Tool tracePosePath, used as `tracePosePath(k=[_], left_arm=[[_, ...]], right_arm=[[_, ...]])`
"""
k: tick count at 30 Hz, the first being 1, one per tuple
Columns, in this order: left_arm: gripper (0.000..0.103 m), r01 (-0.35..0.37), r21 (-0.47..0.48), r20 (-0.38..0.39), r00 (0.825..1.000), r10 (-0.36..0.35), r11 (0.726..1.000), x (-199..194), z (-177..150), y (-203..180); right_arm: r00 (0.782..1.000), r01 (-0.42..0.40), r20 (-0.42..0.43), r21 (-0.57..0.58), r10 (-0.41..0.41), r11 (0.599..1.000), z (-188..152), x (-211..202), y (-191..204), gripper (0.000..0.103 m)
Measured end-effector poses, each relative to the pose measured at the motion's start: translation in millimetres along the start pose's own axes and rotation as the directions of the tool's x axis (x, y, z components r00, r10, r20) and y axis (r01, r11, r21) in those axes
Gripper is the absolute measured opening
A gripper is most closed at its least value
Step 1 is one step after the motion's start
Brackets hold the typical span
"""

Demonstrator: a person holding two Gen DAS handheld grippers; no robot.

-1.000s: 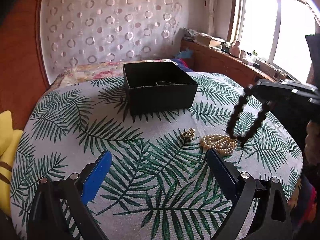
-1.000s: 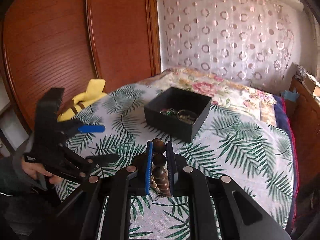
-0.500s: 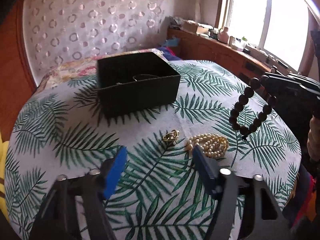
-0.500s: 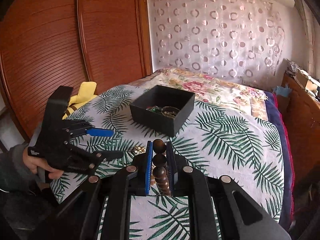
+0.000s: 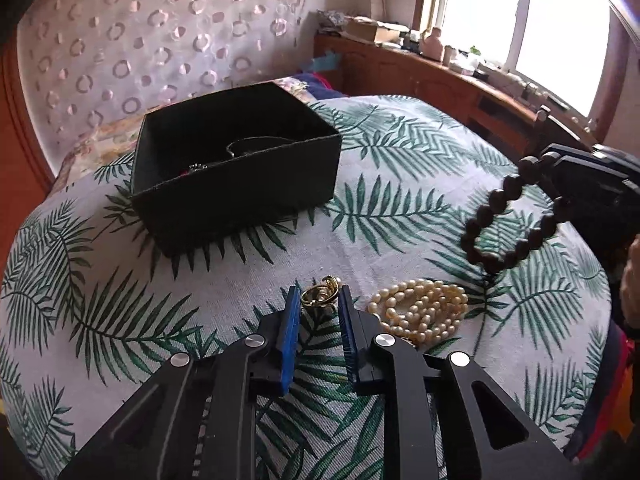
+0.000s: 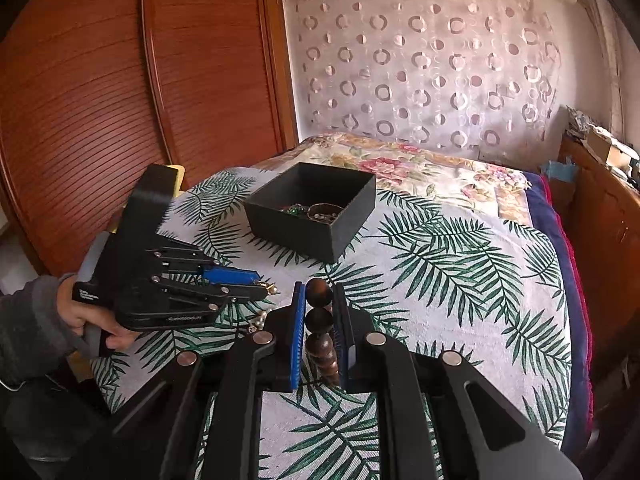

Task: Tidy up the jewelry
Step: 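Grasp the gold ring with the left tool while the right tool holds the bead bracelet, then lower the bead bracelet into the black box with the right tool while the left lowers the gold ring in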

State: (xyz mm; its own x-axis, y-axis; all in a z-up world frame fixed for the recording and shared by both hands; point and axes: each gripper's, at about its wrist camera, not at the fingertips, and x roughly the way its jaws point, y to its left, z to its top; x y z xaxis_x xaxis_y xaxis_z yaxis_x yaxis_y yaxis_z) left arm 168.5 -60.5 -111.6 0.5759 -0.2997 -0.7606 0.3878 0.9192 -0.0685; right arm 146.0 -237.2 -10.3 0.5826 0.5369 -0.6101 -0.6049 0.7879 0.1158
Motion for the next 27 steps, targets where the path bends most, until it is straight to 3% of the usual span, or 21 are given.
tracePosePath(k=[13,27], left_arm=[[0.018,0.023,-0.060,0.129,0.991,-0.015,0.998,-48.9,14.9,19.9],[0.018,0.001,-0.081,0.186,0.982,0.014,0.997,-47.9,55.6,50.6]], right_arm=[[0.999,-0.014,0.030,-0.011,0.014,1.000,22.1,2.7,1.4,0.015],[0.993,-0.057,0.103,-0.073,0.064,0.996,107.2,34.6,2.5,0.015]])
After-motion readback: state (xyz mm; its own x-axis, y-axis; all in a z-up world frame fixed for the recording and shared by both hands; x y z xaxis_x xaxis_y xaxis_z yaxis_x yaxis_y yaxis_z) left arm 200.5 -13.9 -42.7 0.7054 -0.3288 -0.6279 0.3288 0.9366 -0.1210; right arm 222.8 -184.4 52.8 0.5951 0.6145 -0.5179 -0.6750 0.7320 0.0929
